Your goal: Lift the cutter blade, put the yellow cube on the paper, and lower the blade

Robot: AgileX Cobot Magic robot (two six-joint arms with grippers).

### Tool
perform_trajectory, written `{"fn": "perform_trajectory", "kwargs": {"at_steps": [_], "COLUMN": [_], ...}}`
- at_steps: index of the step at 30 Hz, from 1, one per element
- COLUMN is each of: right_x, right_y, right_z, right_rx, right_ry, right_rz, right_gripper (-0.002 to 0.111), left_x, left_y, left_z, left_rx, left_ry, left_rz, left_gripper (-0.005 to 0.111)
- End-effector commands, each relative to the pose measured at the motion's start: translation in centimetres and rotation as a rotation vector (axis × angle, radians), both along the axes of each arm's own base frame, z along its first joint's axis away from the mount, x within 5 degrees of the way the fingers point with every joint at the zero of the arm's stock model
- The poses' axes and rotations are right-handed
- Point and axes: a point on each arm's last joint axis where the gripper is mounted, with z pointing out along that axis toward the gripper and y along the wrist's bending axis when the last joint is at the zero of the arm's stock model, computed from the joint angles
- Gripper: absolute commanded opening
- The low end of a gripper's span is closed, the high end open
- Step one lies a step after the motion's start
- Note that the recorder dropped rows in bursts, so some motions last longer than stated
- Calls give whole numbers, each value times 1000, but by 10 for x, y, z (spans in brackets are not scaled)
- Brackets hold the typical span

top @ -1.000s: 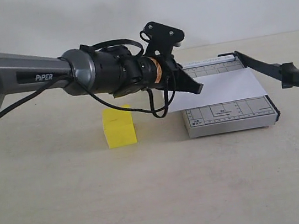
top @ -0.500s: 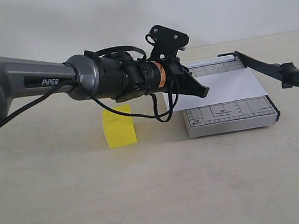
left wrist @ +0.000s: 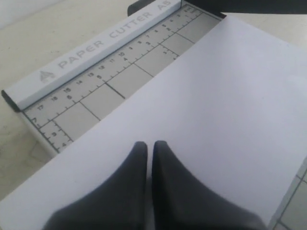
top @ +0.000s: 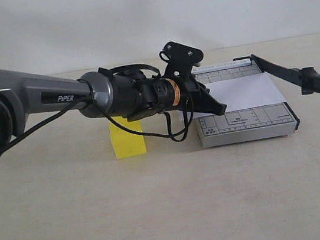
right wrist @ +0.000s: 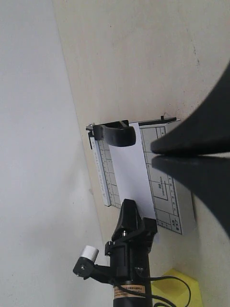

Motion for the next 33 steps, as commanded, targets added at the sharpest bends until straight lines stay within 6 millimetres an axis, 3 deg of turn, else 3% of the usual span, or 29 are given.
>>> {"fn": "perform_trajectory", "kwargs": {"at_steps": [1,12,20,28,33], "right_x": [-1,-1,-1,-1,-1], "right_y": [0,0,0,0,0], "right_z": [-1,-1,-1,-1,-1], "right_rx": [3,3,3,3,3], "right_ry": [-2,-2,-2,-2,-2], "right_rz": [0,0,0,0,0], "right_gripper": [0,0,0,0,0], "left_x": [-3,-4,-2,-2,2], "left_y": [-5,-12,-26,-26,-21], "left_z": [-4,-21,-16,-16,-2], "left_rx": [-50,-95,-124,-125,-81], "left_ry": [21,63,35,35,23], "left_rz": [-18,-20,-37,-37,13], "left_gripper": [4,4,4,4,4]}}
